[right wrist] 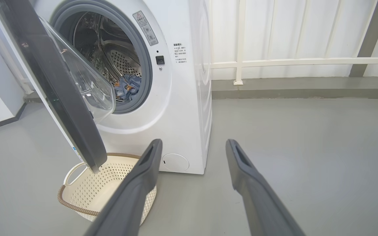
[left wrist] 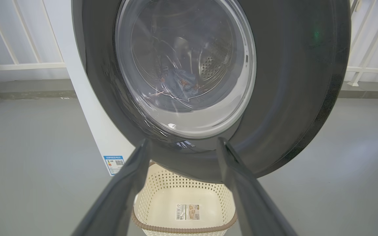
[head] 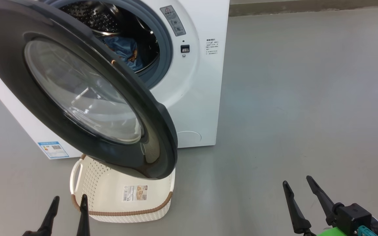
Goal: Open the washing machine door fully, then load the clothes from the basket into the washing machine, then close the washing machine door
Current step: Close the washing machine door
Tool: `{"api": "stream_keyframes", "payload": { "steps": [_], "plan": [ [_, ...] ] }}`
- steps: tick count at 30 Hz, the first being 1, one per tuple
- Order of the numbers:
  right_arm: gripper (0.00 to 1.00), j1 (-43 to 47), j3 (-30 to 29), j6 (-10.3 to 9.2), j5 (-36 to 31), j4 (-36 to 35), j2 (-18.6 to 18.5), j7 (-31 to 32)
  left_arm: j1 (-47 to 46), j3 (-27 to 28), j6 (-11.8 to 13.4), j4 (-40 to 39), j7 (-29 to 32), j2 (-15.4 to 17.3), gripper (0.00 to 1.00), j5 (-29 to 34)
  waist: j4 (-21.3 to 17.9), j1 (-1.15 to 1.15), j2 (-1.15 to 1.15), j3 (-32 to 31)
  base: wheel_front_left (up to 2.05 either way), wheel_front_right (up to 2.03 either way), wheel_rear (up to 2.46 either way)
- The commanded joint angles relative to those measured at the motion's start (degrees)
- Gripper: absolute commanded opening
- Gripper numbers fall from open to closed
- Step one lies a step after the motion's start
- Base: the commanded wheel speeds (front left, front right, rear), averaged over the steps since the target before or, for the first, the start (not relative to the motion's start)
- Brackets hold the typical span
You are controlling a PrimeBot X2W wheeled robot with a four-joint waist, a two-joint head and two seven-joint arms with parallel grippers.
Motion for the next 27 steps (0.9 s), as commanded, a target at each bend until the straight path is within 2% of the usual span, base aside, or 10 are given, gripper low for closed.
{"api": "stream_keyframes", "payload": {
  "steps": [1, 22, 23, 24, 25, 27],
  "plan": [
    [1.0, -0.7, 1.5, 0.36, -0.5, -1.5, -0.2, -0.1, -0.9, 1.9, 0.6, -0.9, -0.5, 1.0, 1.0, 0.6, -0.1, 0.0, 0.0, -0.1, 0.0, 0.0, 0.0],
    [1.0, -0.8, 1.3, 0.36, -0.6, -1.4, 0.3, -0.1, -1.0, 1.2, 2.2, -2.0, 0.2, 1.4, 1.0, 1.0, -0.5, 0.0, 0.0, 0.2, 0.0, 0.0, 0.0],
    [0.67, -0.8, 1.2, 0.36, -0.5, -1.4, 0.3, 0.0, -1.1, 1.1, 2.2, -2.0, 0.2, 1.4, 1.0, 1.0, -0.5, 0.0, 0.0, 0.2, 0.0, 0.0, 0.0],
    [0.24, -0.8, 1.1, 0.36, -0.4, -1.4, 0.4, 0.1, -1.2, 1.0, 2.3, -2.0, 0.3, 1.4, 1.0, 1.1, -0.4, 0.0, 0.0, 0.2, 0.0, 0.0, 0.0],
    [0.0, -0.7, 1.1, 0.36, -0.3, -1.4, 0.4, 0.2, -1.3, 0.9, 2.3, -2.0, 0.3, 1.5, 1.0, 1.1, -0.3, 0.0, 0.0, 0.3, 0.0, 0.0, 0.0],
    [0.0, -0.8, 0.9, 0.36, 0.0, -1.3, 0.4, 0.4, -1.5, 0.7, 2.4, -2.0, 0.3, 1.5, 1.0, 1.3, -0.1, 0.0, 0.0, 0.4, 0.0, 0.0, 0.0]
  ]
}}
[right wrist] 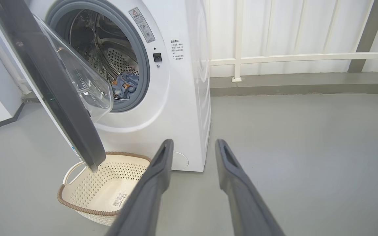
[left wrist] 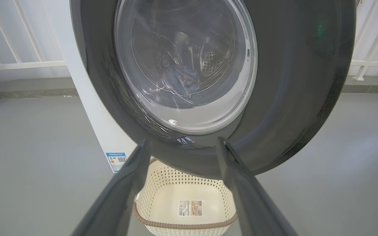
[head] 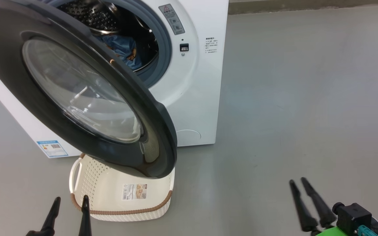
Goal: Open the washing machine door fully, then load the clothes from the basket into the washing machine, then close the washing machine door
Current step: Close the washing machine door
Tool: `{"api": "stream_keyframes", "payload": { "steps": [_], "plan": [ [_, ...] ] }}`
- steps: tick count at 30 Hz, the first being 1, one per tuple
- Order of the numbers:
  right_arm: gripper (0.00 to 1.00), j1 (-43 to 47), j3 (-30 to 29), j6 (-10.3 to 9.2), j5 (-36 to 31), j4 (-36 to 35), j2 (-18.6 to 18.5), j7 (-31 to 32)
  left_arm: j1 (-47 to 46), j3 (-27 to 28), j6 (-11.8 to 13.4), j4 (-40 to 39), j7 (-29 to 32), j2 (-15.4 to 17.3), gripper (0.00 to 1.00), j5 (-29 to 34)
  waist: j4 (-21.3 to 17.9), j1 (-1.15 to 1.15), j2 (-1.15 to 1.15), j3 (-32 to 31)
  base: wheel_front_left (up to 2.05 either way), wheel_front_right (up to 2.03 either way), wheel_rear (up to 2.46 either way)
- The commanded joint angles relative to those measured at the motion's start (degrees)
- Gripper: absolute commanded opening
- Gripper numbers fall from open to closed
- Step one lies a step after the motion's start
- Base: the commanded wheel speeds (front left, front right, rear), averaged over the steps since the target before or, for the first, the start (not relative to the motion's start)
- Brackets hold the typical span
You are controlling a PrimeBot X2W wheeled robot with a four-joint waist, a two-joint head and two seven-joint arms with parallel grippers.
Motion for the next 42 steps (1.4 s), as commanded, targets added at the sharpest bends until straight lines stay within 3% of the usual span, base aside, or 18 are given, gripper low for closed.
{"api": "stream_keyframes", "payload": {
  "steps": [1, 19, 27, 42],
  "plan": [
    [0.0, -0.8, 1.3, 0.36, 0.0, -1.3, -0.1, -0.1, -1.6, 1.7, 0.6, -1.8, -0.4, 1.2, 1.0, 0.8, 0.2, 0.0, 0.0, 0.1, 0.0, 0.0, 0.0],
    [0.0, -4.8, 3.3, 0.36, 1.2, 2.2, -1.6, 0.6, -3.3, 0.9, 1.0, -2.7, -1.2, 1.5, 1.0, 1.1, 3.5, 0.0, 0.0, 2.0, 0.0, 0.0, 0.0],
    [0.0, -12.6, 6.3, 0.36, 3.0, 9.6, -2.9, -0.6, -5.2, -0.1, 0.7, -2.6, -1.5, 1.4, 1.0, 1.6, 7.6, 0.0, 0.0, 3.4, 0.0, 0.0, 0.0],
    [0.0, -35.0, 9.2, 0.36, 5.0, 25.6, -5.9, -3.6, -10.6, -1.8, -0.2, -0.6, -4.0, -0.8, 1.0, 1.8, 15.5, 0.0, 0.0, 8.8, 0.0, 0.0, 0.0]
  ]
}}
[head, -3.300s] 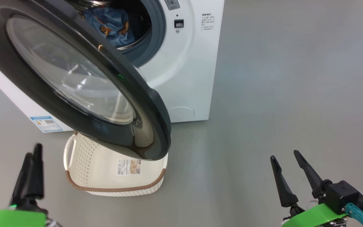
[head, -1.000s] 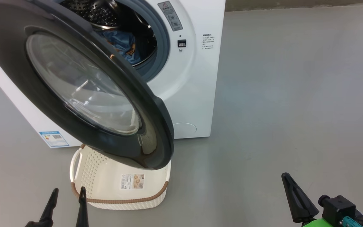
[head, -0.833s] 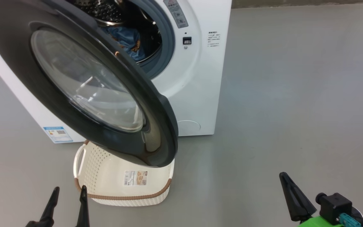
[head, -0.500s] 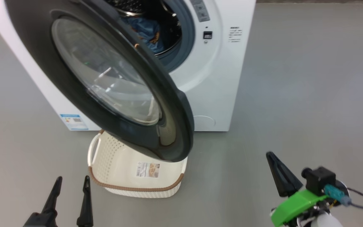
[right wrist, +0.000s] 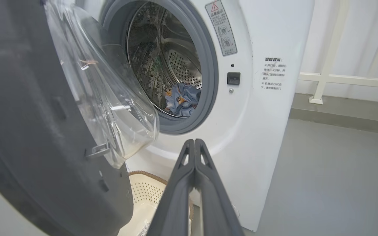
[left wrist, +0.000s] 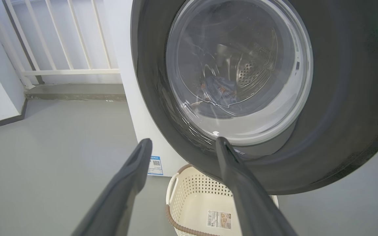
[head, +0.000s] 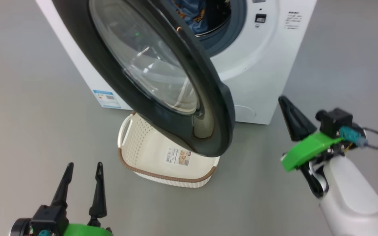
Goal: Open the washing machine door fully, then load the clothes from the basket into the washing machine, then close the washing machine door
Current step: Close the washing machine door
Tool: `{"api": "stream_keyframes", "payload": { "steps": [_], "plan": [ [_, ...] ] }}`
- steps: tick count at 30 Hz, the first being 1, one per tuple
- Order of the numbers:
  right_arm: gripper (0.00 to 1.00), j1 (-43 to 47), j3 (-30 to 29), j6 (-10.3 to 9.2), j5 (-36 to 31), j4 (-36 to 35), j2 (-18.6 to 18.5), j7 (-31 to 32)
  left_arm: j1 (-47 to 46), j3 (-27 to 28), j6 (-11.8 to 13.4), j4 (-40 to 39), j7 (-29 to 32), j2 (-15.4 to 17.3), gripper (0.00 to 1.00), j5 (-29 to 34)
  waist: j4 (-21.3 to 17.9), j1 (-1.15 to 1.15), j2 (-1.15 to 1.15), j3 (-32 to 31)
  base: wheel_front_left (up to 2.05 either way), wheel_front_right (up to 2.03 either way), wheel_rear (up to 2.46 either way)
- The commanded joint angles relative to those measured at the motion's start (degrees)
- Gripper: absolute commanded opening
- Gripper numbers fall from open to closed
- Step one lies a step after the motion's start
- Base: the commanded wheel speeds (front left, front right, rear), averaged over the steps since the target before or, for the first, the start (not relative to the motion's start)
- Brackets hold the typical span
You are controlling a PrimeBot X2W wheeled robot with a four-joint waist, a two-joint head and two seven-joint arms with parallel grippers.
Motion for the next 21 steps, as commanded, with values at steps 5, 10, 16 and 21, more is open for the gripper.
{"api": "stream_keyframes", "payload": {
  "steps": [5, 10, 16, 21],
  "plan": [
    [0.0, -7.6, 2.4, 0.36, 0.9, 1.0, 0.0, -1.1, -3.7, 1.3, -0.6, 0.3, -1.3, 0.0, 1.0, 0.6, 3.1, -0.01, 0.0, 2.7, 0.0, 0.0, 0.0],
    [0.0, -12.0, 2.3, 0.36, 1.1, -1.2, 0.0, -1.2, -4.5, 1.6, -0.7, 0.6, -1.7, -0.5, 1.0, 0.8, 3.6, -0.01, 0.0, 3.3, 0.0, 0.0, 0.0],
    [0.0, -15.6, 3.7, 0.36, 1.3, -11.0, 0.2, -1.3, -4.9, 2.1, -0.7, 0.6, -1.9, -0.7, 1.0, 1.2, 3.4, -0.01, 0.0, 3.7, 0.0, 0.0, 0.0],
    [0.0, -16.7, 9.1, 0.36, 2.0, -25.1, -0.1, 0.5, -4.7, 2.5, -0.7, 0.4, -2.0, -0.8, 1.0, 1.7, 3.1, -0.01, 0.0, 3.5, 0.0, 0.0, 0.0]
  ]
}}
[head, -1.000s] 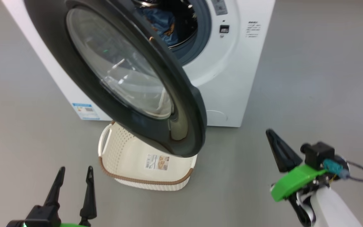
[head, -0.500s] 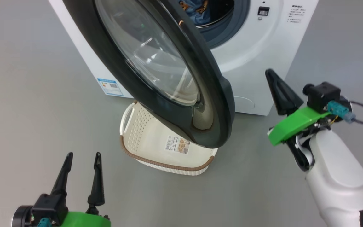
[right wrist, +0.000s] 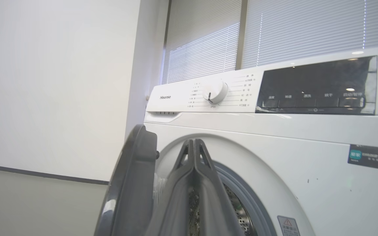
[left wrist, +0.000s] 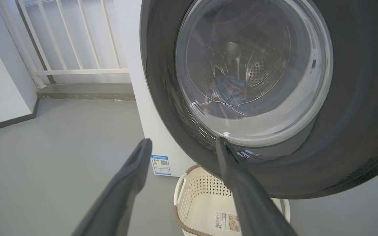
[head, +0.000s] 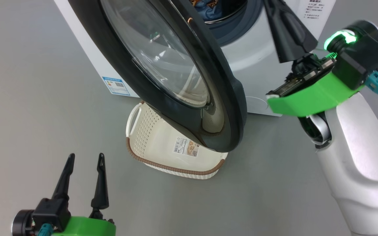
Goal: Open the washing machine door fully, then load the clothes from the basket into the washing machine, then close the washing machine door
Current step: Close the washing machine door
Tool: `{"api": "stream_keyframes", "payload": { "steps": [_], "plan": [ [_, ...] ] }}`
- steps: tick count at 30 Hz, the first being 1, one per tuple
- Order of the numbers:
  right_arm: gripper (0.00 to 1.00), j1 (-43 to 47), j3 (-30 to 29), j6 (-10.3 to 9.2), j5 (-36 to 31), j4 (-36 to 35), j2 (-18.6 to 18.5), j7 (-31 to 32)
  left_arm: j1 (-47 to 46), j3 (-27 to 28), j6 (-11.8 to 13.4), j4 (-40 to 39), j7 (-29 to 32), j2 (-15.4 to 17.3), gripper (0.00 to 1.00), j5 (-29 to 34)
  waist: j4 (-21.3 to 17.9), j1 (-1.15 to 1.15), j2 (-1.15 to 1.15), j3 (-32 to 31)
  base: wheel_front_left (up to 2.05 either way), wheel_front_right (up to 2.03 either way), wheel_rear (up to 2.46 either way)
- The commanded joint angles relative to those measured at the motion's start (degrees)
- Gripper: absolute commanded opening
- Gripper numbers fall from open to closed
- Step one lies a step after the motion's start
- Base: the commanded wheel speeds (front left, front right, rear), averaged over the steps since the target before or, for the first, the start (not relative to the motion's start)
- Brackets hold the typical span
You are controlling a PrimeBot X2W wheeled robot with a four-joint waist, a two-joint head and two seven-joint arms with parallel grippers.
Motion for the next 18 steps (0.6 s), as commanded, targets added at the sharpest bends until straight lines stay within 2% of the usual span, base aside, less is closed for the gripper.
{"api": "stream_keyframes", "payload": {
  "steps": [1, 6, 12, 18],
  "plan": [
    [0.0, -0.3, 2.3, 0.36, 1.5, -5.4, 0.9, 1.8, -1.7, 2.3, -0.3, -1.1, -0.7, 1.1, 1.0, 0.8, -0.1, 0.0, 0.0, -0.1, 0.0, 0.0, 0.0],
    [0.0, 4.3, 7.1, 0.36, 2.0, -15.3, 0.1, 7.3, -1.7, 2.5, -0.5, -1.5, -0.7, 0.9, 1.0, 1.1, 0.0, 0.0, 0.0, -0.1, 0.0, 0.0, 0.0],
    [0.0, 10.5, 12.8, 0.36, 3.2, -20.0, -1.4, 12.1, -1.6, 2.7, -0.8, -1.5, -0.7, 0.6, 1.0, 1.4, 0.1, 0.0, 0.0, -0.2, 0.0, 0.0, 0.0],
    [0.0, 17.1, 16.3, 0.36, 5.1, -20.0, -2.3, 14.9, -1.3, 3.0, -1.0, -1.4, -0.7, 0.4, 1.0, 1.9, -0.1, 0.0, 0.0, -0.6, 0.0, 0.0, 0.0]
  ]
}}
